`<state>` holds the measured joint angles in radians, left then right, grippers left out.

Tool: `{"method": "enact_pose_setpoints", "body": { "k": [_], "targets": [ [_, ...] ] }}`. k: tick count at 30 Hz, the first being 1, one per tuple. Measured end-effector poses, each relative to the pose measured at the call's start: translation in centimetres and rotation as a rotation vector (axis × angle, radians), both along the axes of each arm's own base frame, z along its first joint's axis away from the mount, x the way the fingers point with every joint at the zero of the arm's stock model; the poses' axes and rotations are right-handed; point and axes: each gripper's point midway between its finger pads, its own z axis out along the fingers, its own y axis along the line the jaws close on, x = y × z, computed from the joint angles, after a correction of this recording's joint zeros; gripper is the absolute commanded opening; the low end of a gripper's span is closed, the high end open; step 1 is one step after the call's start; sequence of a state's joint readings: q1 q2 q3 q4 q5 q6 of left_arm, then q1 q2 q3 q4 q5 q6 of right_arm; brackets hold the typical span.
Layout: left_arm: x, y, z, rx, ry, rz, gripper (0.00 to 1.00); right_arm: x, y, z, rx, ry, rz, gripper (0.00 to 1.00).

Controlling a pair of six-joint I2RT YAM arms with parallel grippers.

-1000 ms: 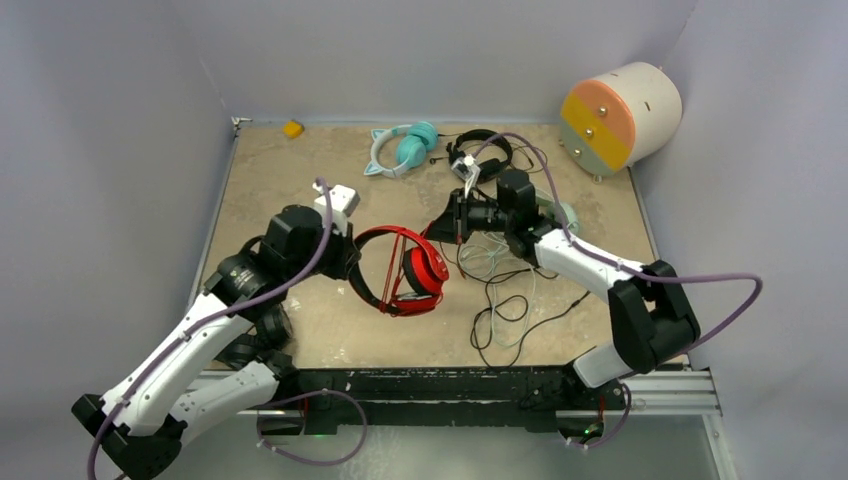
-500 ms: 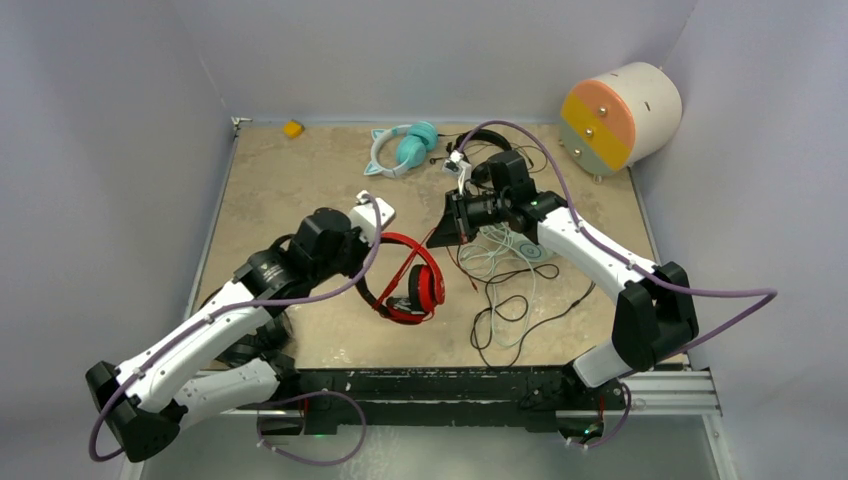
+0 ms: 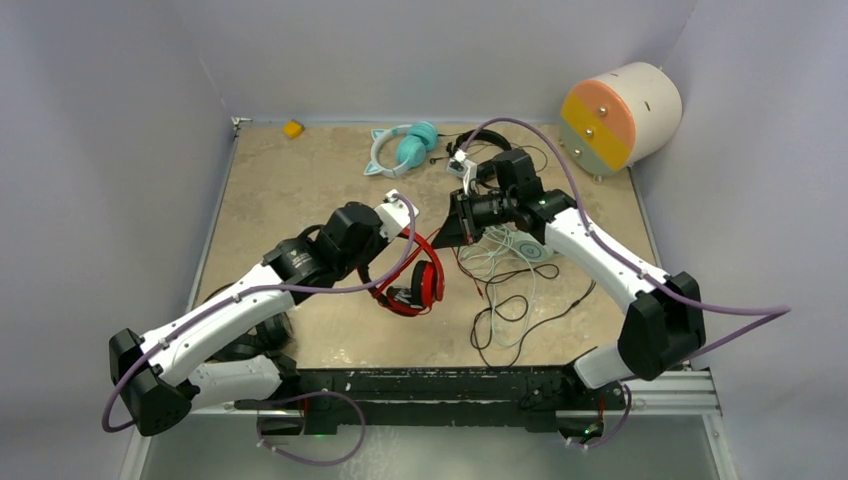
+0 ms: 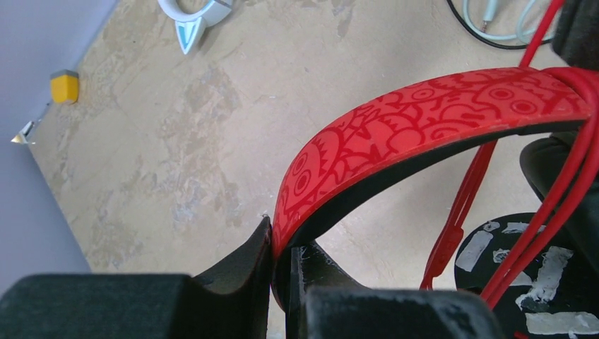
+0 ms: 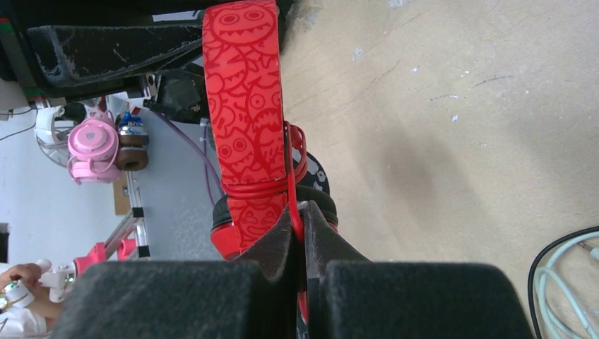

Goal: Wrap the headphones
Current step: Wrap the headphones cable around the headphones.

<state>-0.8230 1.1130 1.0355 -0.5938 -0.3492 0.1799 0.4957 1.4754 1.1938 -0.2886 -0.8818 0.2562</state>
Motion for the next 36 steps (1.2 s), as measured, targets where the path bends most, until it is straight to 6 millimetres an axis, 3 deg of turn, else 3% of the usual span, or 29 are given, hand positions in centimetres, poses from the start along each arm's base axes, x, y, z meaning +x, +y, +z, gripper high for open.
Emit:
{"method": "enact_pose_setpoints", "body": {
  "k": [17,28,36],
  "targets": [
    [1.5,-0.4,1.7,-0.004,-0.050,0.053,0.00,0.1,0.1,3.7,0.108,-0.009,-0.026,0.04],
    [1.6,-0.1,1.8,0.002,-0.056,0.069,0.00,1.3,0.1,3.0,0.046,0.014,-0.073,0.00],
    [1.4,-0.1,1.6,0.006,-0.044,0.060,0.00,2.5,0.1,2.9,-0.005,0.006,-0.087,0.03]
  ]
}}
